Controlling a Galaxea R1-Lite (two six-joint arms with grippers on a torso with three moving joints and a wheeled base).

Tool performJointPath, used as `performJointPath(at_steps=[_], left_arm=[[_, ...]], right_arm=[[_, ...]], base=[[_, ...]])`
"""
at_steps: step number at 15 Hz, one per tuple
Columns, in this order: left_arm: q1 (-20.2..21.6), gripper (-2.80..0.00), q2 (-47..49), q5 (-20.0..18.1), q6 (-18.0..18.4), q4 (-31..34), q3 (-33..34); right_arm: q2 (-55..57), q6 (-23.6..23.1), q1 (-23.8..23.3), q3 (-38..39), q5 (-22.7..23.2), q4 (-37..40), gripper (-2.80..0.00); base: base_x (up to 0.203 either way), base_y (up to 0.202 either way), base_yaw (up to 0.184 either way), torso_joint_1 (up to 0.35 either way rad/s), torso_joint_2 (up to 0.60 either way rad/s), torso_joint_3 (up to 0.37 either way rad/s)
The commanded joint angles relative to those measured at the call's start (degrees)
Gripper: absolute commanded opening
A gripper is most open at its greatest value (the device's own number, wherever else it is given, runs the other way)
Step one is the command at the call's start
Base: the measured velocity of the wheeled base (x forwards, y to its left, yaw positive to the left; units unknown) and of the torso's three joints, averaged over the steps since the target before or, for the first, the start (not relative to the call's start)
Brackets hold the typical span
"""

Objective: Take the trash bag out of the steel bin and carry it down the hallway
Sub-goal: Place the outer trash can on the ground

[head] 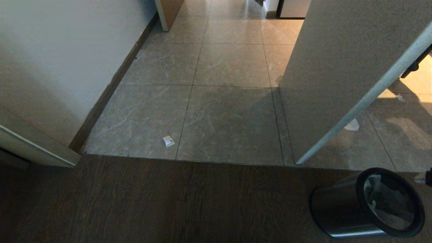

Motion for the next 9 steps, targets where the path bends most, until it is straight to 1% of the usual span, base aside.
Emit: performJointPath(at_steps=[1,3,5,6,7,9], left_arm=[[0.0,-2.8,0.0,0.04,0.0,0.0,0.0],[0.0,-2.8,0.0,-0.01,0.0,0.0,0.0],[0.0,-2.8,0.0,-0.04,0.0,0.0,0.09],[0.0,-2.8,0.0,0.02,0.0,0.0,0.0],[0.0,-2.8,0.0,0.04,0.0,0.0,0.0],[0.0,-2.8,0.0,0.01,0.0,0.0,0.0]], right_arm=[[9.69,-0.14,-0.58,-0.25,2.25,-9.5,0.0],[12.99,-0.23,-0.3,-0.45,3.47,-11.87,0.0],[14.33,-0.33,0.16,-0.68,6.48,-12.12,0.0],[14.7,-0.42,0.15,-0.75,6.94,-12.0,0.0],[14.32,-0.36,0.21,-0.98,7.13,-11.38,0.0],[11.96,-0.52,0.14,-0.41,9.83,-10.96,0.0]], base=[[0.0,0.0,0.0,0.0,0.0,0.0],[0.0,0.0,0.0,0.0,0.0,0.0],[0.0,0.0,0.0,0.0,0.0,0.0],[0.0,0.0,0.0,0.0,0.0,0.0],[0.0,0.0,0.0,0.0,0.0,0.0],[0.0,0.0,0.0,0.0,0.0,0.0]])
